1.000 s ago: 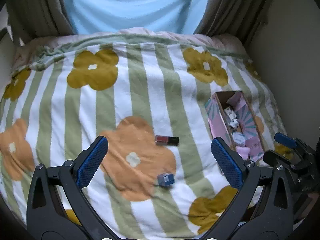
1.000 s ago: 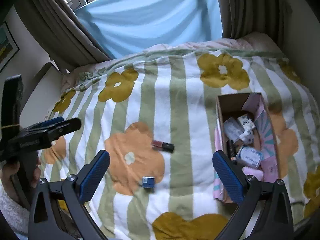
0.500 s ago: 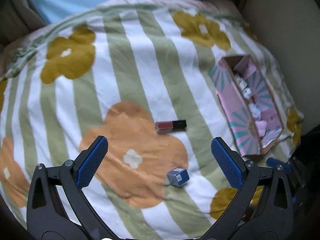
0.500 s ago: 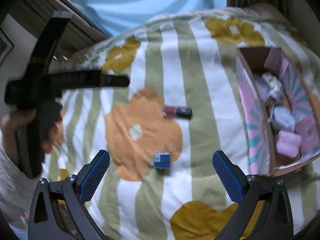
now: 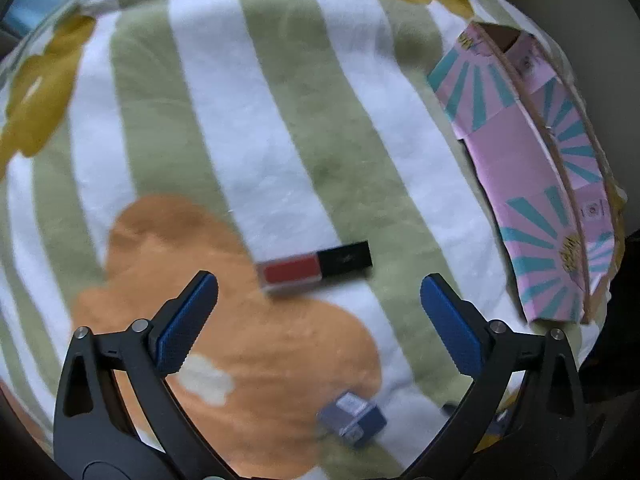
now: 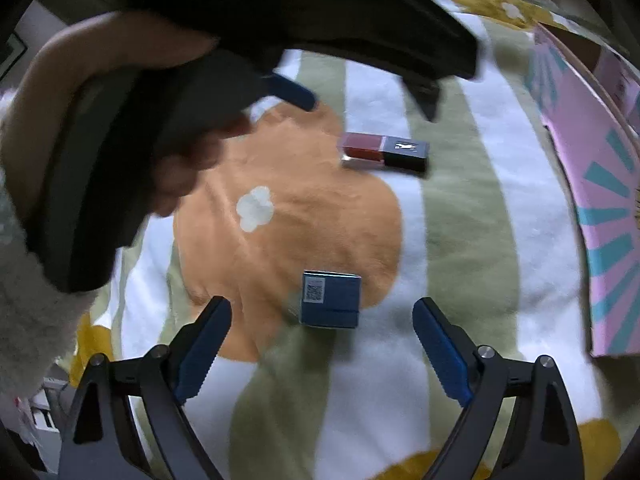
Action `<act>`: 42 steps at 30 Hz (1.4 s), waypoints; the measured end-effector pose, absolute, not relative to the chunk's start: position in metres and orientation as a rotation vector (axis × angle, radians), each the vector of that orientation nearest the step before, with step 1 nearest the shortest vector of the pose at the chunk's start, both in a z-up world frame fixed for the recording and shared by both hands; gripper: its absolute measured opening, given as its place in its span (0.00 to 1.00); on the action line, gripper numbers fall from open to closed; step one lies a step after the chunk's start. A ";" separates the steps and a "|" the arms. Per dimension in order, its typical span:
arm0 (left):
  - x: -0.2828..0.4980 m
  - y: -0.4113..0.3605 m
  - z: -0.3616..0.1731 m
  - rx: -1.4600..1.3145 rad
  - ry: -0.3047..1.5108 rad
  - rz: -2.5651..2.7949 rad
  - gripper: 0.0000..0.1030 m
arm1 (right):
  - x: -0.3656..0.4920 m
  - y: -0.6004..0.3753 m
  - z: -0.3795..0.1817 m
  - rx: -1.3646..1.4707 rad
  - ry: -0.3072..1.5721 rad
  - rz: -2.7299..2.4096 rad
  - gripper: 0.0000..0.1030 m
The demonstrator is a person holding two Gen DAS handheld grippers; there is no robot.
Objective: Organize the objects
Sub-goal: 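Grasp the red lipstick with the left tool while the right tool grasps the blue cube box, then lift the lipstick and blue box and carry them over the cardboard box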
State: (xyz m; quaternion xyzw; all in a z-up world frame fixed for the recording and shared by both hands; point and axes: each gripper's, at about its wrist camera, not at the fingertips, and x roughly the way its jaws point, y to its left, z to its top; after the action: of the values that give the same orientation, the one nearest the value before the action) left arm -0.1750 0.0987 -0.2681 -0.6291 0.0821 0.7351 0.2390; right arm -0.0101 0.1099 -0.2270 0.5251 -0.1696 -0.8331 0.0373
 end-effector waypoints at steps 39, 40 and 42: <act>-0.165 0.104 -0.276 -1.716 0.187 2.096 0.81 | 0.002 0.147 -0.232 1.707 -0.620 -2.533 0.34; -0.163 0.100 -0.268 -1.707 0.169 2.108 0.81 | 0.002 0.150 -0.227 1.705 -0.620 -2.539 0.34; -0.164 0.093 -0.254 -1.693 0.145 2.129 0.81 | 0.005 0.155 -0.213 1.697 -0.609 -2.558 0.34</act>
State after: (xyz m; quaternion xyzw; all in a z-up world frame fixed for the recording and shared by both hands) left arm -0.1639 0.0926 -0.2537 -0.6081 0.0521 0.7646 0.2072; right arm 0.0051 0.1549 -0.2129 0.5423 -0.1946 -0.8173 0.0062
